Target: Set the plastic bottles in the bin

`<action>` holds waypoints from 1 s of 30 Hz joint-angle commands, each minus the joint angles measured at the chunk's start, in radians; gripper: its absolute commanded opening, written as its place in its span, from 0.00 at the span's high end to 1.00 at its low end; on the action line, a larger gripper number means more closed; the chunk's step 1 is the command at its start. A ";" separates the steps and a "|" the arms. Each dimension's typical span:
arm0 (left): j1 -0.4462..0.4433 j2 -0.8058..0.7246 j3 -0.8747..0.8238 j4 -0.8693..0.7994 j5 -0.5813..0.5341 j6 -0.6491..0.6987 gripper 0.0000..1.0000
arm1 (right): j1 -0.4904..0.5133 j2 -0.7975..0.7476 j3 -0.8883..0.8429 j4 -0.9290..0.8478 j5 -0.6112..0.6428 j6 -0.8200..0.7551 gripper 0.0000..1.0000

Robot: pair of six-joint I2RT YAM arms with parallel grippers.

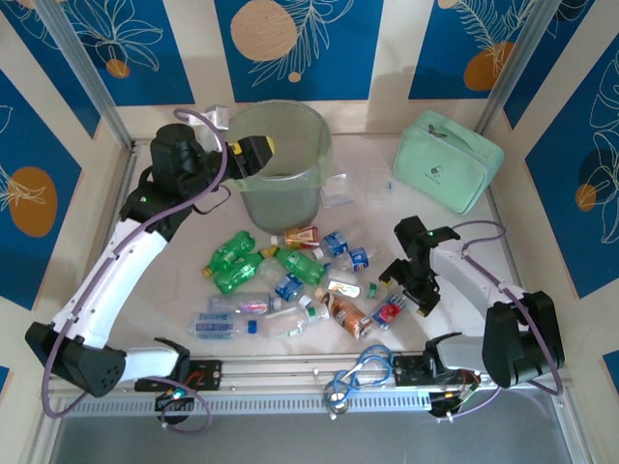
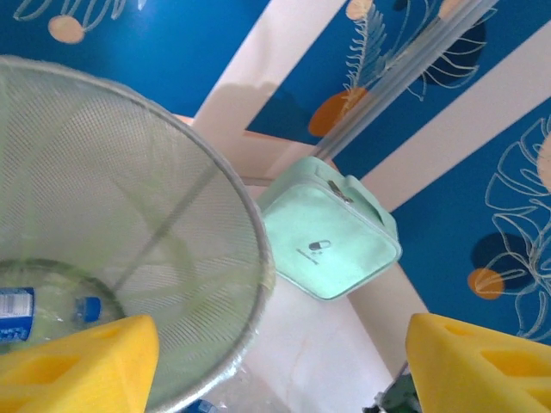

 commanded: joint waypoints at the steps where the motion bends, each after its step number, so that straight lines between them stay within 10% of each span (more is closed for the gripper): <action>1: -0.007 -0.040 -0.063 0.093 0.081 -0.050 0.26 | 0.010 0.012 -0.027 0.019 0.032 0.050 0.09; 30: -0.023 -0.018 -0.110 0.074 0.089 -0.050 0.35 | -0.075 0.047 -0.088 0.149 0.077 0.016 0.33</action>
